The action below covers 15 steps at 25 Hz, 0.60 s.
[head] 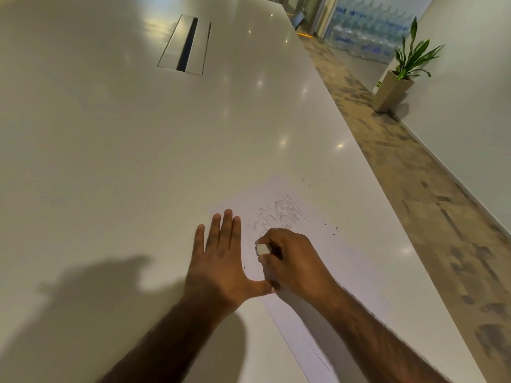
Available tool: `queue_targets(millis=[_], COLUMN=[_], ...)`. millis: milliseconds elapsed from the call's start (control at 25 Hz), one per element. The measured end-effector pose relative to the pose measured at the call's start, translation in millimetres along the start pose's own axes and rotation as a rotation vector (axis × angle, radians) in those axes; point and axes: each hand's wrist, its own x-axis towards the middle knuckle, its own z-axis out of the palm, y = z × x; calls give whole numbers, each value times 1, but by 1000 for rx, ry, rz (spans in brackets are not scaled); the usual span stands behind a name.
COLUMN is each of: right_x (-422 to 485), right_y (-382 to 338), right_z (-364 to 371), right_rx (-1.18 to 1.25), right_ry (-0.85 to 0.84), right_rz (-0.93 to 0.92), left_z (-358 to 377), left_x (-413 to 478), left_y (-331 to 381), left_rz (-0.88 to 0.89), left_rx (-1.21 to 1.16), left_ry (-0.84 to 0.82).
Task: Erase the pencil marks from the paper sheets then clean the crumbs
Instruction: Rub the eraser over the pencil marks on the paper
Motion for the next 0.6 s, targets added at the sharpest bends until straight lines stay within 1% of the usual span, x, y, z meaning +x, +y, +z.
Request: queue_targets(millis=[160, 240, 280, 360, 480, 520, 600], right_x=[26, 42, 45, 40, 22, 22, 36], right_y=[-12, -21, -22, -17, -3, -2, -9], right_z=[9, 10, 9, 3, -14, -17, -18], right_rx=[-77, -79, -94, -142, -208, -223, -221], right_ry=[93, 134, 126, 18, -224, -267, -226], right_rz=[-112, -121, -124, -140, -122, -114, -125], left_z=[2, 1, 0, 0, 2, 3, 2], left_x=[-1, -1, -2, -1, 0, 1, 0], left_y=[0, 0, 0, 0, -1, -1, -1], left_rz=[19, 20, 18, 18, 9, 8, 17], left_rx=[12, -8, -18, -17, -15, -14, -29], left_ry=[-3, -6, -8, -10, -17, -20, -26])
